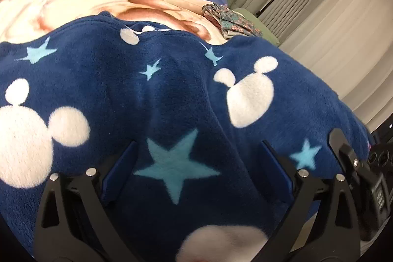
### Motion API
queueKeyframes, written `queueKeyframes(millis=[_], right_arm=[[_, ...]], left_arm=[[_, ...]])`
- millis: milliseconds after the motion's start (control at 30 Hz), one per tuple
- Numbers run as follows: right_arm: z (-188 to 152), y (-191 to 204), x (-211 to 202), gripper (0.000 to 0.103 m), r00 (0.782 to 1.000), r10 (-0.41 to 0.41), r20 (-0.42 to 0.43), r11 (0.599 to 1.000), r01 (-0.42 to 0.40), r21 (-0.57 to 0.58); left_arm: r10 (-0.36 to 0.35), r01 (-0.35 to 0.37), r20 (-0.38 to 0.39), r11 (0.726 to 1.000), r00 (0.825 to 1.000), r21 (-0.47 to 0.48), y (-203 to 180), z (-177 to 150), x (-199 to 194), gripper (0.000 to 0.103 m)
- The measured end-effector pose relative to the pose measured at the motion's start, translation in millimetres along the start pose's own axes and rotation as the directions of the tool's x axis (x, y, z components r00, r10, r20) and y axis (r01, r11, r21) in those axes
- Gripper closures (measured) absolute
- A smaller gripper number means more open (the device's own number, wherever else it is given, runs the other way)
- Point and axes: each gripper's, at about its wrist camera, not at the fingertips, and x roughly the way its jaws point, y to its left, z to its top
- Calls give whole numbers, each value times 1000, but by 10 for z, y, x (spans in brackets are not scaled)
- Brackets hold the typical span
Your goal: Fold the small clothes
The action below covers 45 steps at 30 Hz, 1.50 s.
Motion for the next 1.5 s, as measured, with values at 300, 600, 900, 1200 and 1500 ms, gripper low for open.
queueKeyframes(millis=[300,600,900,1200,1500], right_arm=[[-76,380,94,69,998,51,-31,968,-57,-246],[-259,684,197,69,996,47,-77,903,-75,-424],[-280,669,146,72,994,59,-93,890,-95,-447],[-106,641,-71,76,982,166,-87,920,-186,-344],[74,906,-123,79,954,283,-104,906,-301,-298]], left_arm=[[-267,266,9,953,964,-148,-3,565,-408,5],[31,-2,-267,994,963,107,-807,1037,41,5],[335,-259,-294,928,895,268,-797,1132,406,38],[206,-173,-250,974,946,148,-855,1317,112,73],[123,-107,-214,991,969,85,-773,1471,-445,73]])
